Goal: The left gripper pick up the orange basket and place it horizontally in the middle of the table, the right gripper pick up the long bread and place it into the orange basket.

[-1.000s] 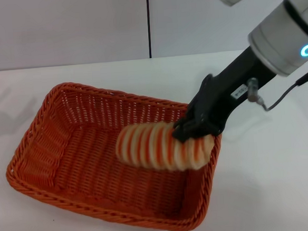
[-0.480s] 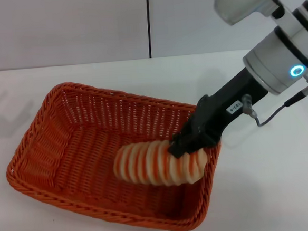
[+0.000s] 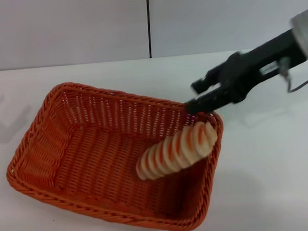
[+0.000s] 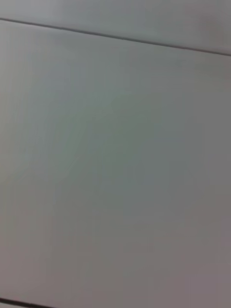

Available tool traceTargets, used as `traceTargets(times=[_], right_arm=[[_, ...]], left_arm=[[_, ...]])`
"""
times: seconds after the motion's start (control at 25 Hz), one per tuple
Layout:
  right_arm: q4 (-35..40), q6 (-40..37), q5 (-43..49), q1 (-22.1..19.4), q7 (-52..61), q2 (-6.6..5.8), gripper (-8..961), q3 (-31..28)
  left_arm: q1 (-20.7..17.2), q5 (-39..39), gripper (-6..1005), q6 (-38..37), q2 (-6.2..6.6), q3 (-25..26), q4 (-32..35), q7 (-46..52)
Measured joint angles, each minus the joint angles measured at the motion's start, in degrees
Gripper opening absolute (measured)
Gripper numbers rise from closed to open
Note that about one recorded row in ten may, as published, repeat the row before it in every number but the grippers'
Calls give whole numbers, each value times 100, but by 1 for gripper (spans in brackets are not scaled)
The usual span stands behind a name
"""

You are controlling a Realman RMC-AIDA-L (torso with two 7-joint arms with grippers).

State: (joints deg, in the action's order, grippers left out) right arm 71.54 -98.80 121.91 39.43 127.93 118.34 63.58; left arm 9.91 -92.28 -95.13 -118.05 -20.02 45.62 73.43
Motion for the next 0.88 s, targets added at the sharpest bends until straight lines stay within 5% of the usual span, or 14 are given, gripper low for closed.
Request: traceTargets(times=[0.2, 0.4, 0.52, 0.68, 0.76, 0.88], right_arm=[[1086, 100, -140, -832, -190, 56, 624, -531], [1074, 526, -1271, -1800, -1040, 93, 621, -1310], [374, 942, -2336, -2438, -2045, 96, 621, -1851], [-435, 1110, -3220, -2783, -3104, 95, 622, -2139], [-1886, 1083, -4552, -3039, -4837, 91, 622, -2446], [-2659, 1022, -5151, -3079, -5648, 80, 622, -2589]], left_arm=[[-105, 50, 814, -49, -6, 214, -141, -280], [-362, 67, 814, -235, -4, 490, -347, -812], [-533, 75, 814, -497, -7, 835, -573, -1226], [-671, 81, 814, -819, -15, 1416, -1024, -1796], [-870, 84, 814, -1076, -16, 2019, -1597, -2424], [-925, 83, 814, -1095, -16, 2075, -1724, -2593]])
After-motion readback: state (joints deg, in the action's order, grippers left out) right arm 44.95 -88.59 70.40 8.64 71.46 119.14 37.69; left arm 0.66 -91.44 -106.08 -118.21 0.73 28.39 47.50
